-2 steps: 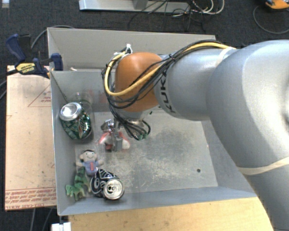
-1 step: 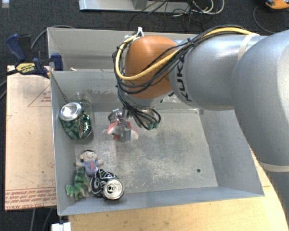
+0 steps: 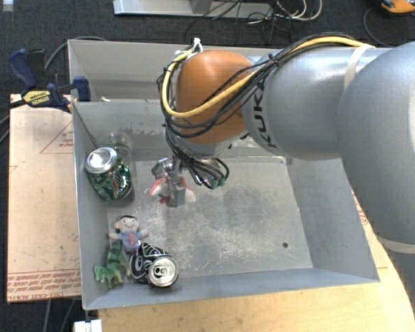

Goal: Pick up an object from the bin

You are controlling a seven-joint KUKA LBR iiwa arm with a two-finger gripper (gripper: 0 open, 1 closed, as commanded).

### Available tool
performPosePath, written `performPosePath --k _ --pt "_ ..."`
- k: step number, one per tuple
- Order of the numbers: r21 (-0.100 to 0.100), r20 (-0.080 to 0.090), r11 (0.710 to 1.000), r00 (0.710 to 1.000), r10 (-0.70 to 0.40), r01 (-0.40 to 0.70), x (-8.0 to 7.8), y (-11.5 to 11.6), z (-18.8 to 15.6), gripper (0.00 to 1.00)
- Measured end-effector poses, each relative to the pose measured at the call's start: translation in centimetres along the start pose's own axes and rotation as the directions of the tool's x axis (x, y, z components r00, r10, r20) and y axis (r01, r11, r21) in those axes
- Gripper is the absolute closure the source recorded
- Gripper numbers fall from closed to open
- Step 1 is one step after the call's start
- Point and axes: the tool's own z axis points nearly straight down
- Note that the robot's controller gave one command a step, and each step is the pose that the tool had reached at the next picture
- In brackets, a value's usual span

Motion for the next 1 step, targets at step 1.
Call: performPosePath --k 1 --pt "0.000 0.005 1.000 1.000 0.018 -0.018 -0.55 -1.30 -11.46 1.00"
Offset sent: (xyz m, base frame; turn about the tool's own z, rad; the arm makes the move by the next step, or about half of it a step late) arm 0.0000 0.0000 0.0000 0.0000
